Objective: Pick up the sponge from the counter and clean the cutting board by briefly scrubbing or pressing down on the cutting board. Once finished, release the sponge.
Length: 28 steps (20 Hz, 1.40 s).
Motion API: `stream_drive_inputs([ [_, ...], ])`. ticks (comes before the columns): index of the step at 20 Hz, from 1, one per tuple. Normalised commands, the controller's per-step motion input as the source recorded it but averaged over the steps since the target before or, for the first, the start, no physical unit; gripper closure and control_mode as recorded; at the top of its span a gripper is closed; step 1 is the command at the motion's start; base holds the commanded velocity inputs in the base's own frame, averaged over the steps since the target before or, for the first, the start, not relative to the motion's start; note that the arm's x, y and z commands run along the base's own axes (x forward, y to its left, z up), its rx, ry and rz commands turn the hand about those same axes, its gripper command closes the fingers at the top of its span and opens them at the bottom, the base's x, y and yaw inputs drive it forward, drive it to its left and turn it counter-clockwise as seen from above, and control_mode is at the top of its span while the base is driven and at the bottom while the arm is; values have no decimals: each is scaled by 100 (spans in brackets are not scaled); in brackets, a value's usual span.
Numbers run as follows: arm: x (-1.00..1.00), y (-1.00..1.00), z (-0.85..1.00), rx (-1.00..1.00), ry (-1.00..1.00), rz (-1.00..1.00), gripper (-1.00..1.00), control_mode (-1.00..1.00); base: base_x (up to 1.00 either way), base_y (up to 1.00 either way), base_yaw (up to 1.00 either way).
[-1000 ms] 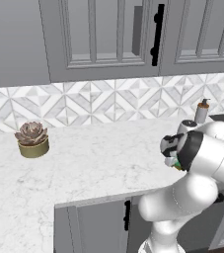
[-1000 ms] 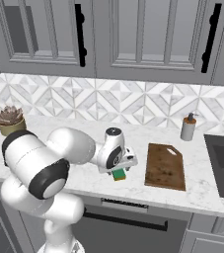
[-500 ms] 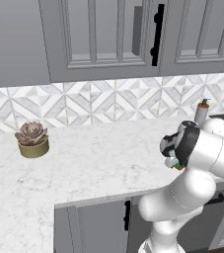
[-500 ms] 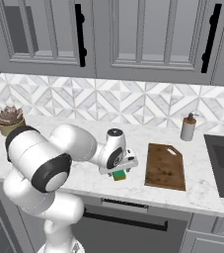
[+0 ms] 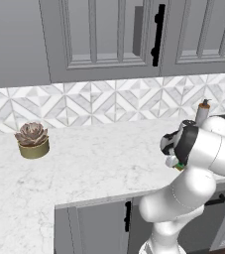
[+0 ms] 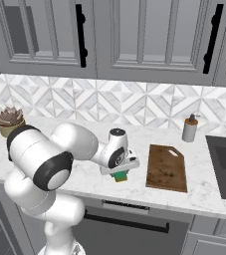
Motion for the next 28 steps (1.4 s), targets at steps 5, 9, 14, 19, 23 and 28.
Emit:
stream_drive_inputs([
  [5,0,-14,6,2,0,0,100,-100,0,0,0],
  [9,14,-56,56,8,0,0,100,-100,0,0,0],
  [14,24,-43,75,0,0,0,100,-100,0,0,0],
  [19,77,-37,20,8,9,0,100,-100,0,0,0],
  [23,38,-20,-4,4,0,-4,100,-100,0,0,0],
  [28,36,-19,0,0,-4,-3,100,-100,0,0,0],
])
